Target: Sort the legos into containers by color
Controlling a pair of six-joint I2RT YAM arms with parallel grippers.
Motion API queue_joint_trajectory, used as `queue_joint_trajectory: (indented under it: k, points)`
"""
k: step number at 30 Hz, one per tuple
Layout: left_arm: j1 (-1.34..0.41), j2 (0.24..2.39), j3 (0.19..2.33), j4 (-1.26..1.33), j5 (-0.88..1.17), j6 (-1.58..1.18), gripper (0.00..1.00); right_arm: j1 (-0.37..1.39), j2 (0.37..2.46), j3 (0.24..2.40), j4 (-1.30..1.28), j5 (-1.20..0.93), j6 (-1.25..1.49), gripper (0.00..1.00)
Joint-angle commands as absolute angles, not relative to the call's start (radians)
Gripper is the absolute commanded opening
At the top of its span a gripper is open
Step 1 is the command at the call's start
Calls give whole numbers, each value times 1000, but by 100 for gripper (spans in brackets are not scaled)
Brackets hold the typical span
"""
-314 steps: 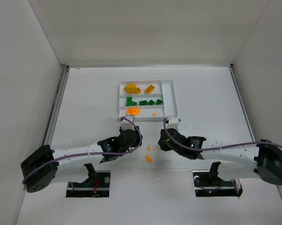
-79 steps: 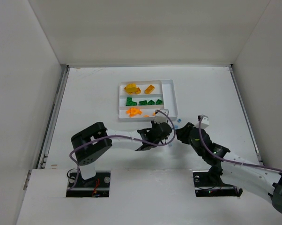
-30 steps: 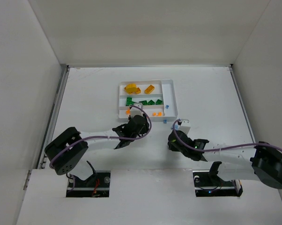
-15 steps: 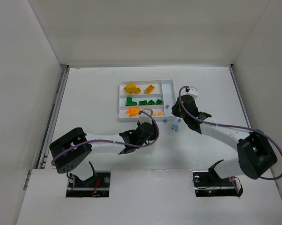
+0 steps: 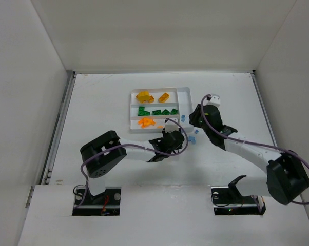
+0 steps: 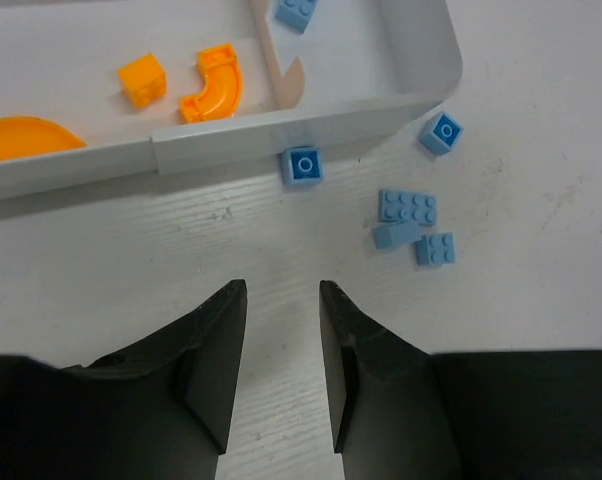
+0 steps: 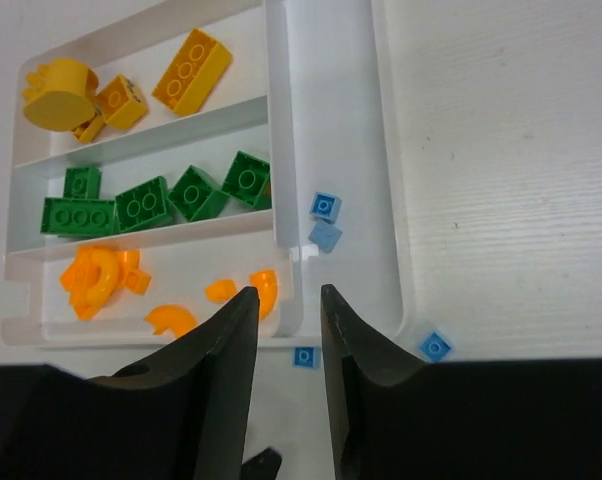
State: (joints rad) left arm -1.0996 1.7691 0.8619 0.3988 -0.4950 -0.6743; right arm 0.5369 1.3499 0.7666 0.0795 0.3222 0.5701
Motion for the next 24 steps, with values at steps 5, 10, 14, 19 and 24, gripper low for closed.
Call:
queue_joint_trajectory:
  k: [5, 10, 14, 19, 24]
  points:
    - [-1094, 1893, 1011, 347, -583, -666, 33, 541, 1148, 537, 127, 373, 637, 33]
    - [-1090, 1969, 1084, 310, -693, -664, 35, 533, 1054, 450, 140, 356, 663, 35]
    - [-1088, 2009, 1133, 296, -690, -663, 35, 533, 1040, 439, 163, 338, 664, 37]
    - [-1090, 2046, 1180, 281, -692, -660, 35, 538, 1032, 437, 173, 331, 664, 37]
    - [-1091, 2072, 1213, 272, -699, -658, 28, 535, 983, 419, 172, 327, 667, 37]
